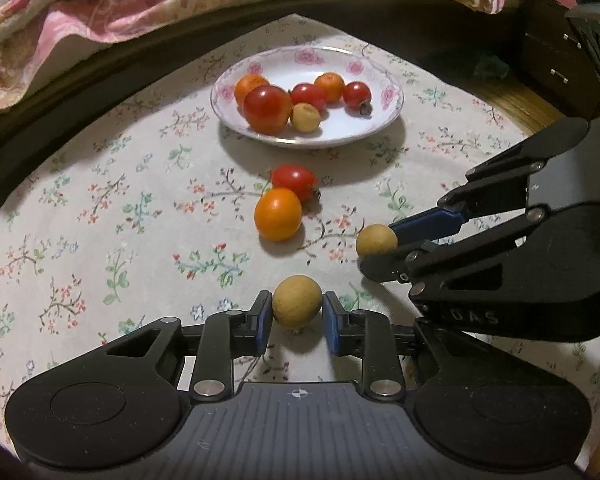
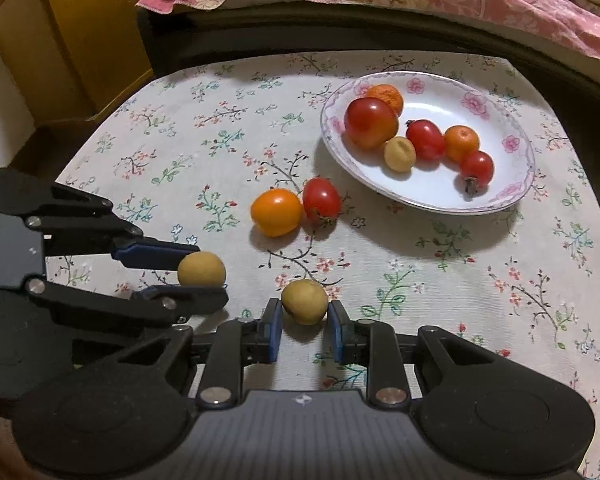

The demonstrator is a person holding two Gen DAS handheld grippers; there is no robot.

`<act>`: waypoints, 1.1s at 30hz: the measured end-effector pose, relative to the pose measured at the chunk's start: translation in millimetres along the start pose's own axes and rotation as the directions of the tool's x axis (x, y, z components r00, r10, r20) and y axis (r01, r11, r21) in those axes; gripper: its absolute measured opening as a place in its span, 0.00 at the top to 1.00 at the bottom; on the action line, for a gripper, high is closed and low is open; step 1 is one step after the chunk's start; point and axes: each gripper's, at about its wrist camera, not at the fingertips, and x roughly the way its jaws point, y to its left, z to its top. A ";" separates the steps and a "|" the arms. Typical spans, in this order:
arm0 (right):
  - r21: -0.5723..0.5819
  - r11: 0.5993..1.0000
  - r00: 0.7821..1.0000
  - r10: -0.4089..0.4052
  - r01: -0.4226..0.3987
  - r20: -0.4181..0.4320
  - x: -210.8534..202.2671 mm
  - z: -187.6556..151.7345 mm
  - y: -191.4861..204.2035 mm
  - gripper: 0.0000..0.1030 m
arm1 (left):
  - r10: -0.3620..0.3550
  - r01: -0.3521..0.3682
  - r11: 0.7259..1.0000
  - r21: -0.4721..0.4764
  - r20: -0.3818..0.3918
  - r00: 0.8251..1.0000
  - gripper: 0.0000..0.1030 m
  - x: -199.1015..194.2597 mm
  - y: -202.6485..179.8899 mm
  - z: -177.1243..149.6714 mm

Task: Organize fruits
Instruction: 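Lift both brown fruits and carry them toward the white bowl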

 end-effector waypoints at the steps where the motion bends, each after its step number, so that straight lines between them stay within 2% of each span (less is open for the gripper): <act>1: 0.008 1.000 1.000 0.002 -0.002 0.003 -1.6 0.1 -1.9 0.73 | -0.001 0.001 1.000 -0.002 0.003 1.000 0.67 -0.2 -0.1 1.0; 18: 0.094 0.996 0.999 -0.011 0.007 0.049 -20.0 -0.6 -24.9 0.73 | -0.005 0.006 1.000 -0.031 0.046 0.999 0.67 0.9 -4.5 21.4; 33: 0.175 0.984 0.990 -0.064 0.041 0.128 -31.2 28.6 -60.2 0.73 | 0.007 -0.004 1.000 -0.025 0.129 0.992 0.68 6.7 -5.7 68.5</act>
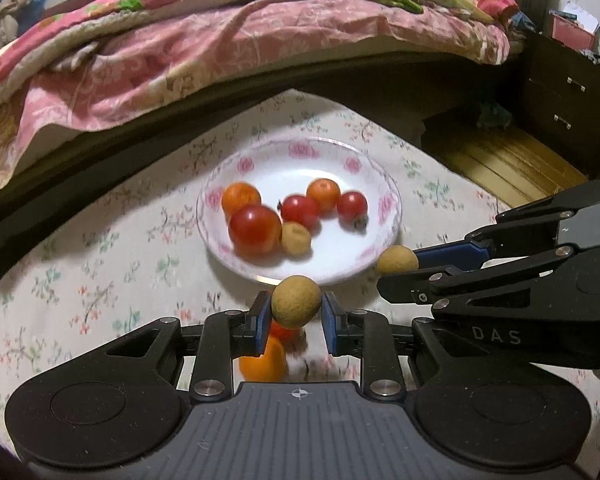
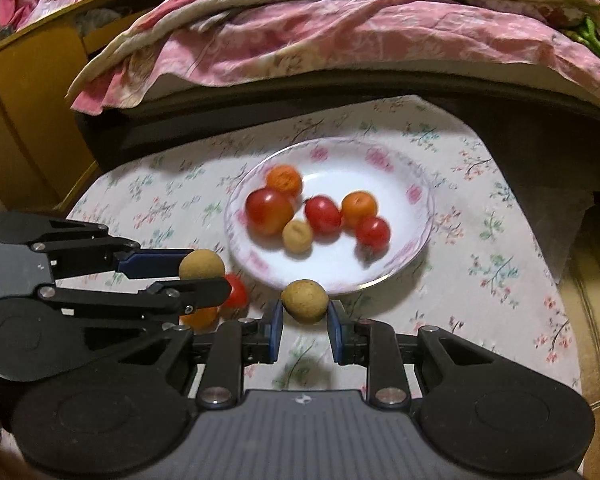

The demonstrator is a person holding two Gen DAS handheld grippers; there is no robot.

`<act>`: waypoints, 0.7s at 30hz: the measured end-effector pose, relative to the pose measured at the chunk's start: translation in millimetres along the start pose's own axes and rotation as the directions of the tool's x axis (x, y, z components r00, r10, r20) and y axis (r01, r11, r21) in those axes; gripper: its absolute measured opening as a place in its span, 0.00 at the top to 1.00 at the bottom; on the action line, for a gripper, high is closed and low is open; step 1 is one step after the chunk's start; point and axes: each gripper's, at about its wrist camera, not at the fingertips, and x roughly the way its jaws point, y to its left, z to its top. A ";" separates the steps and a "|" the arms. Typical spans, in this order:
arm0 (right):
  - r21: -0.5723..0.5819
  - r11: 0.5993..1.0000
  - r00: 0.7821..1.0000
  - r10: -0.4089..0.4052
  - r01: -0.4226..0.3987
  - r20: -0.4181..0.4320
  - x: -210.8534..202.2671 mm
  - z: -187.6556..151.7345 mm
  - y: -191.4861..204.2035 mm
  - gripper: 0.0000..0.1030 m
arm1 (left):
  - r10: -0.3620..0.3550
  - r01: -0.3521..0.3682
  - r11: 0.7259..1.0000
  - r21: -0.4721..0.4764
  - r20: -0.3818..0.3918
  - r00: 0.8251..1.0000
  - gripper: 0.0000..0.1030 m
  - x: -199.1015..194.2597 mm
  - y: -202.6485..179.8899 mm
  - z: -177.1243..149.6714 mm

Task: Organize fruits
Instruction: 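Lift both brown fruits and carry them toward the white bowl, then lower both brown fruits into the white bowl and open both tools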

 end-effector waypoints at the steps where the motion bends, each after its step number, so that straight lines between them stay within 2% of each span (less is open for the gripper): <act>1: 0.006 1.000 1.000 0.000 0.000 0.003 1.7 2.0 -1.7 0.73 | 0.000 0.000 1.000 -0.005 0.002 1.000 0.68 2.6 1.4 3.0; 10: 0.019 1.000 1.000 -0.022 0.022 0.014 20.3 15.4 -17.2 0.73 | -0.009 0.009 1.000 -0.028 -0.007 1.000 0.68 28.6 8.8 22.2; 21: 0.003 1.000 1.000 -0.026 0.026 0.015 38.6 20.7 -24.4 0.72 | -0.006 0.005 0.999 -0.051 -0.022 1.000 0.68 46.4 15.2 26.2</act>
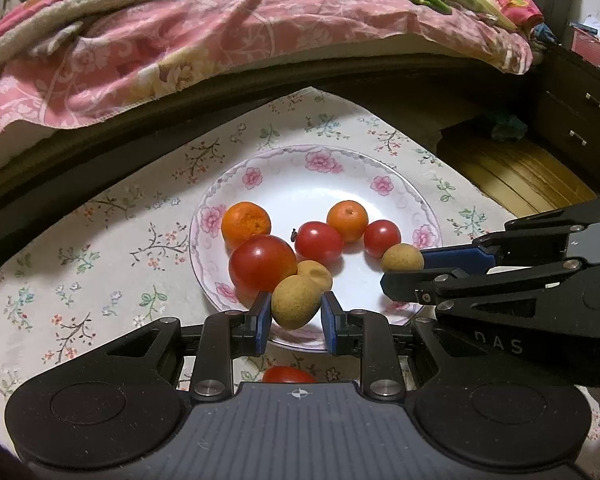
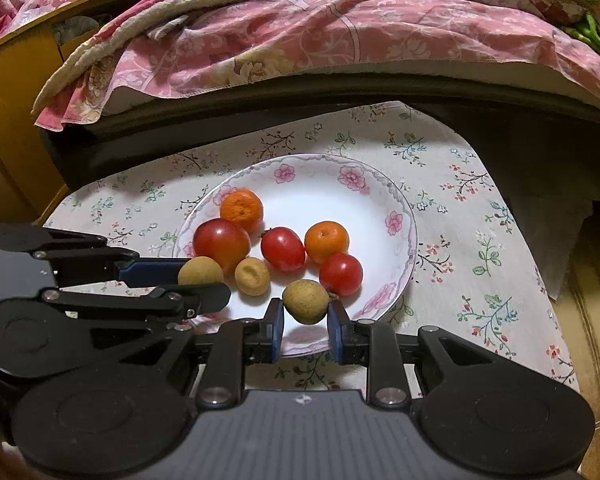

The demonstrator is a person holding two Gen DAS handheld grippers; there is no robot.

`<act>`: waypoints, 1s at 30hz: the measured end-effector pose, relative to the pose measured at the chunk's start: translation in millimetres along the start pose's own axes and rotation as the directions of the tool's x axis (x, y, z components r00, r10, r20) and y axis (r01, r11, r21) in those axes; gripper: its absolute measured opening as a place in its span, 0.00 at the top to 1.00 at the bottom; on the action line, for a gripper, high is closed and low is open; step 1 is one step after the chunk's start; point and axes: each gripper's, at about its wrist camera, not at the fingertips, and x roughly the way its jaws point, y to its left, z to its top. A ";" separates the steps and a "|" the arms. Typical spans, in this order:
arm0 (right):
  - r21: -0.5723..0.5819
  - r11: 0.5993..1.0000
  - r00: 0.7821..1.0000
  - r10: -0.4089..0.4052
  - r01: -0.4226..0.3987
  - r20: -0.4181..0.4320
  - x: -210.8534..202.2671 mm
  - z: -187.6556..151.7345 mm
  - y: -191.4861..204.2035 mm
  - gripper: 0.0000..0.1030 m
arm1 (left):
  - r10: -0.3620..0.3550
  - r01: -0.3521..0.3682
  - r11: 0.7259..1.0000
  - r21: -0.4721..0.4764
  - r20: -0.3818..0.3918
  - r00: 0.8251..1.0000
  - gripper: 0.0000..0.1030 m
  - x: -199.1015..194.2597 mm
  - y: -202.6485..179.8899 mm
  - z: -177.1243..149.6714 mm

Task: Organize fruits
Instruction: 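Lower both brown fruits into the white bowl and open both tools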

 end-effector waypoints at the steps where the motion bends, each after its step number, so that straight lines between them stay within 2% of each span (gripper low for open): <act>1: 0.002 1.000 1.000 -0.004 0.004 0.005 0.8 0.5 -0.5 0.72 | 0.000 0.000 1.000 -0.002 0.000 1.000 0.68 0.8 0.0 0.2; 8: 0.018 1.000 0.999 -0.016 0.016 0.028 4.3 5.2 -4.4 0.72 | 0.003 -0.003 1.000 0.000 0.000 1.000 0.67 4.3 -1.2 1.4; 17: 0.020 1.000 0.999 -0.024 0.023 0.037 2.2 5.9 -4.6 0.70 | 0.018 -0.018 1.000 -0.004 0.010 1.000 0.59 1.7 1.5 2.8; 19: 0.027 0.999 0.999 -0.027 0.026 0.042 0.9 6.5 -5.0 0.70 | 0.019 -0.019 1.000 -0.009 0.019 1.000 0.55 -1.8 2.6 3.1; 30: 0.011 1.000 0.998 0.000 -0.001 0.060 -15.3 4.7 9.0 0.70 | 0.040 -0.040 0.999 -0.012 0.038 0.998 0.51 -26.0 4.6 -1.4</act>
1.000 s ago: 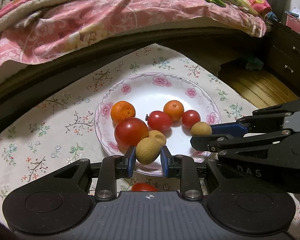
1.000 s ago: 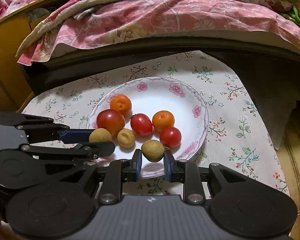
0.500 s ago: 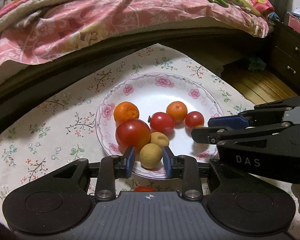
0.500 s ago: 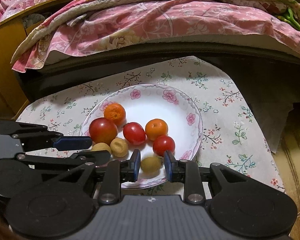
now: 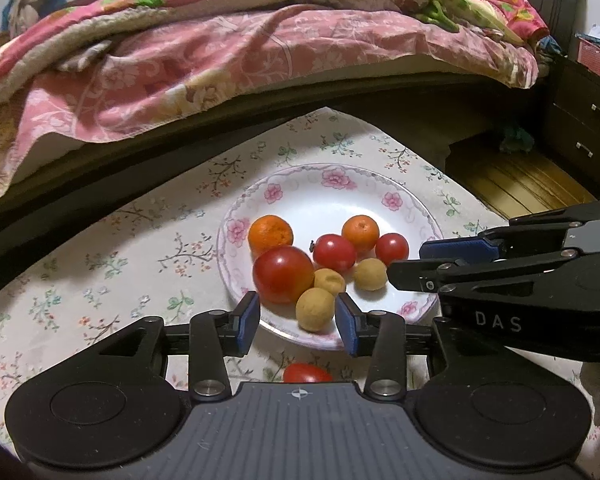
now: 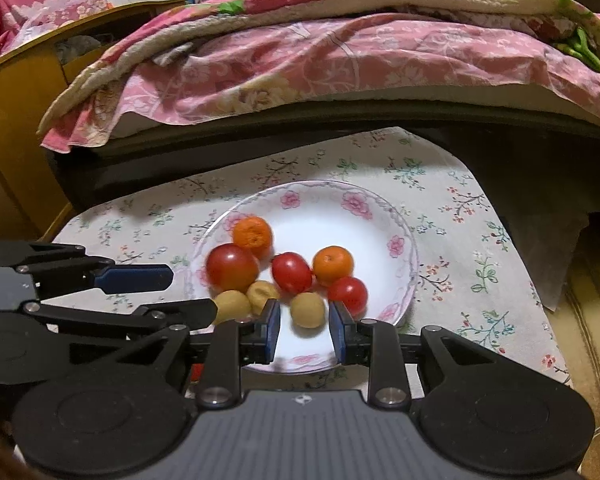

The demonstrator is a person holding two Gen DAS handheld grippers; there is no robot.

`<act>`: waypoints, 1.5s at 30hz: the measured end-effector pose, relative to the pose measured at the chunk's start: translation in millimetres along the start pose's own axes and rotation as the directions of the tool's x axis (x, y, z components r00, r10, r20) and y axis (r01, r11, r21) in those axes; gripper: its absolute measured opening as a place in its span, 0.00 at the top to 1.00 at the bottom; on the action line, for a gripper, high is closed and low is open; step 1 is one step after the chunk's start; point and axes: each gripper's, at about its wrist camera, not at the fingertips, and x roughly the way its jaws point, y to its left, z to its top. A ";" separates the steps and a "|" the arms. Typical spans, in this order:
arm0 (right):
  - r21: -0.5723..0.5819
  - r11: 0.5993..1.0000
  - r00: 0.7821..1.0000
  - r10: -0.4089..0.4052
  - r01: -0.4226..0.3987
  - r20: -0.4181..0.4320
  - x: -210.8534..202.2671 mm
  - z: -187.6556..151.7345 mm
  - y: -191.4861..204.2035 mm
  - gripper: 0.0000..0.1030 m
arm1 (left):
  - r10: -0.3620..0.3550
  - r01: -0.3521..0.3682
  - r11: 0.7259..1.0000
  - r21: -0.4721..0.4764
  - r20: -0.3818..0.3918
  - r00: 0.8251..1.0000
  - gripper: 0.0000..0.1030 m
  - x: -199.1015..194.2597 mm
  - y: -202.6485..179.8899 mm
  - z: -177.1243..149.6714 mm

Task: Organize fruits
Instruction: 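Move both open tools back toward the remaining tangerine and cherry tomato, then grasp the tangerine with the left tool while the right tool grasps the red cherry tomato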

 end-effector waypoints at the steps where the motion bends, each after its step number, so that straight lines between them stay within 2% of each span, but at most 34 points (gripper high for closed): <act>1: -0.003 1.000 1.000 0.003 -0.003 -0.001 -1.6 -1.1 2.2 0.70 | 0.003 -0.003 1.000 0.002 0.000 1.000 0.50 -2.5 0.4 -1.3; 11: -0.041 0.997 0.998 0.060 -0.061 -0.025 -15.3 -14.3 23.2 0.70 | -0.004 0.005 1.000 0.028 -0.051 0.999 0.47 -15.4 -1.2 -29.1; 19: -0.058 0.994 0.993 0.093 -0.097 -0.072 -13.4 -24.8 35.9 0.70 | -0.002 0.009 0.998 0.057 -0.126 0.992 0.48 5.5 -4.3 -54.4; 24: -0.053 0.994 0.991 0.094 -0.099 -0.091 -6.5 -27.0 35.2 0.70 | -0.006 0.010 0.999 0.035 -0.113 0.994 0.48 14.2 -0.3 -54.7; 29: -0.040 0.995 0.990 0.092 -0.096 -0.108 -1.0 -28.5 31.8 0.70 | -0.016 0.020 0.999 0.032 -0.108 0.994 0.61 14.2 -0.4 -52.6; 43: -0.094 0.988 0.985 0.110 -0.123 -0.134 26.3 -28.3 50.8 0.70 | -0.018 0.024 0.999 0.039 -0.146 0.989 0.62 -12.3 9.2 -75.2; 45: -0.094 0.987 0.985 0.119 -0.131 -0.121 30.0 -26.0 53.6 0.63 | -0.024 0.029 0.999 0.031 -0.148 0.989 0.62 -14.4 11.6 -77.9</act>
